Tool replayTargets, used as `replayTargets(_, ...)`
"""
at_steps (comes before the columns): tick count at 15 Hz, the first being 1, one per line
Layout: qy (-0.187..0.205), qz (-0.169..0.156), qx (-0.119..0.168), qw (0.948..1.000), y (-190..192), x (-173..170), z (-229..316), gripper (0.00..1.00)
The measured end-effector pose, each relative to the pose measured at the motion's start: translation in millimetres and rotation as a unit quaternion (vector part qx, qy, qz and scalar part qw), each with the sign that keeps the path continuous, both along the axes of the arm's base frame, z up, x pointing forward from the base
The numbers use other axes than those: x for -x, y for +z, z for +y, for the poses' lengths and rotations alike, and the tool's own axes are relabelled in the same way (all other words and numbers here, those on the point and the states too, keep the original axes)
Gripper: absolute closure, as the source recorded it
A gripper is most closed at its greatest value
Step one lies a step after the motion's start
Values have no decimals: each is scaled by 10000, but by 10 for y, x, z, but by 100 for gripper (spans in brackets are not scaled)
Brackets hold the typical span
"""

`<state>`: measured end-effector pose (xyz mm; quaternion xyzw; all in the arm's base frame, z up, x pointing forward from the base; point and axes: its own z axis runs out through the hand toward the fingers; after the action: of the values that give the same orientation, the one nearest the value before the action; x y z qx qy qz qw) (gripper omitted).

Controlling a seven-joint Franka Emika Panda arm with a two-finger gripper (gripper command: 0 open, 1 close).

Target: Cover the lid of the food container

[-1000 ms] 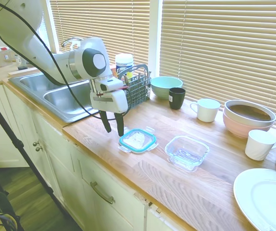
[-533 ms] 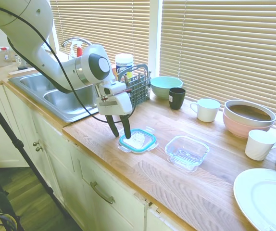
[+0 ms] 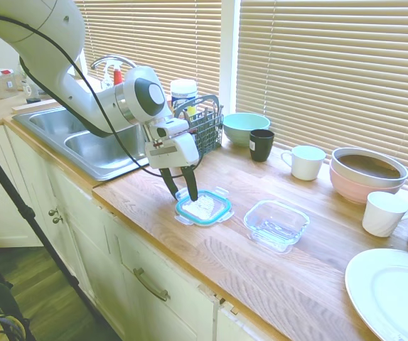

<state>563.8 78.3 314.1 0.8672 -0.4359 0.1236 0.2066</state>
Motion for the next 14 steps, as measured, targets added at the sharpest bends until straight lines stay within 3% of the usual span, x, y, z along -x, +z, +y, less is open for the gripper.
replayTargets(12, -253, 27, 149, 9996, -7, -122, -59, 0)
replayTargets(13, -261, 27, 151, 9995, -8, -123, -67, 100)
replayTargets(14, -265, 28, 152, 9995, -9, -124, -72, 100)
